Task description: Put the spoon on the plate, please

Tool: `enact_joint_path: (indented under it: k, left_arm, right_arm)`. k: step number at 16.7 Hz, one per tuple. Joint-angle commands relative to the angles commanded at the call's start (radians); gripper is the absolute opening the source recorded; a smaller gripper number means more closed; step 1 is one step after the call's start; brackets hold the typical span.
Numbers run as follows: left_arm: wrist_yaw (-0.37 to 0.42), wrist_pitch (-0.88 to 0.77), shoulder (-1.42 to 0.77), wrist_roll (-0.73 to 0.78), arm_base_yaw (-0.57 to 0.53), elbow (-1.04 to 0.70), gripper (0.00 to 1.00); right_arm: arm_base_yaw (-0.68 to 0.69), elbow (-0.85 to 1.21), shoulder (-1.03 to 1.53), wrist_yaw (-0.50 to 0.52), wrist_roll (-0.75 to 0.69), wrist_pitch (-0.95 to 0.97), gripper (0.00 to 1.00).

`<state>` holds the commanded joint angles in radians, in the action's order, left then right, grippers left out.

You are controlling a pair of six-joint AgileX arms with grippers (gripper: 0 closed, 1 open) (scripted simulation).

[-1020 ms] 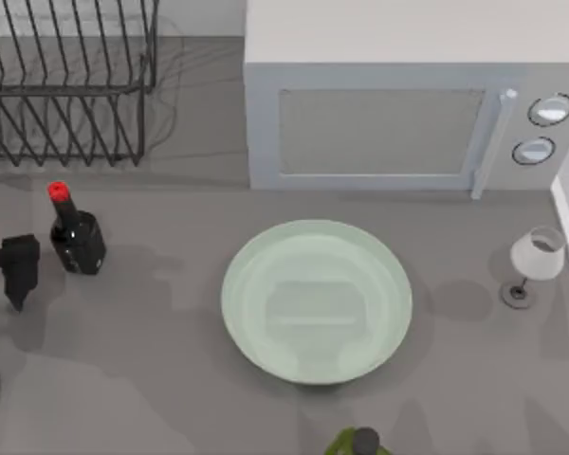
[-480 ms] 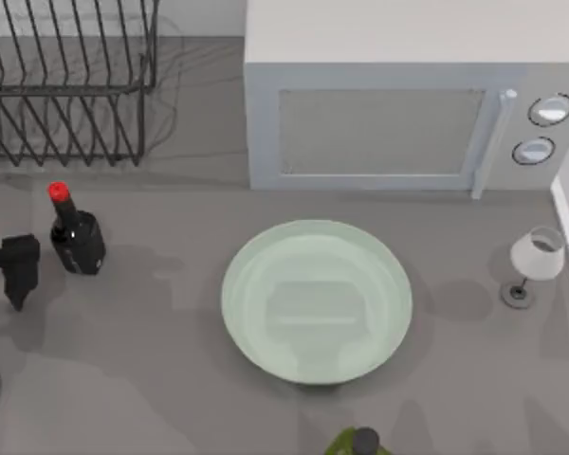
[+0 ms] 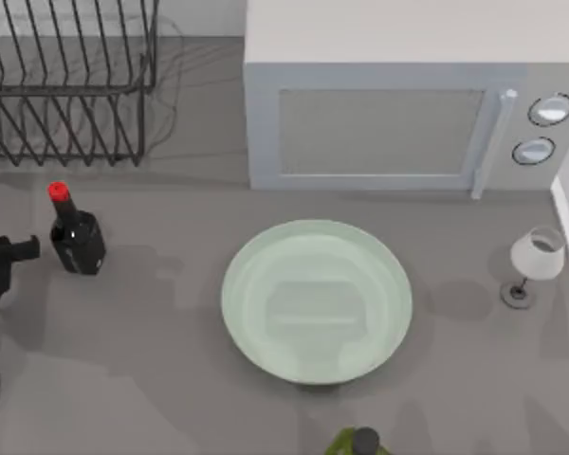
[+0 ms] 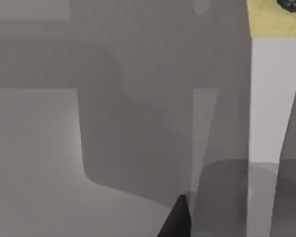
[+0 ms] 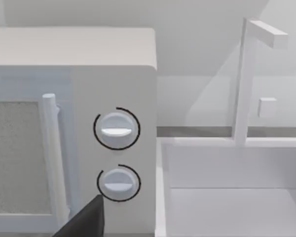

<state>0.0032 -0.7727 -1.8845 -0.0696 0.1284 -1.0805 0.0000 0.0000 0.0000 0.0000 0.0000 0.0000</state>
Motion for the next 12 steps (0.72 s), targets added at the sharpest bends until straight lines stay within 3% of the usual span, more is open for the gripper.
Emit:
enact_joint_path:
  k: [12]
  left_arm:
    - [-0.001,-0.36,0.127,-0.004,-0.003,-0.217,0.0]
  right_arm:
    - [0.0,0.0,0.0,0.0,0.0,0.0,1.0]
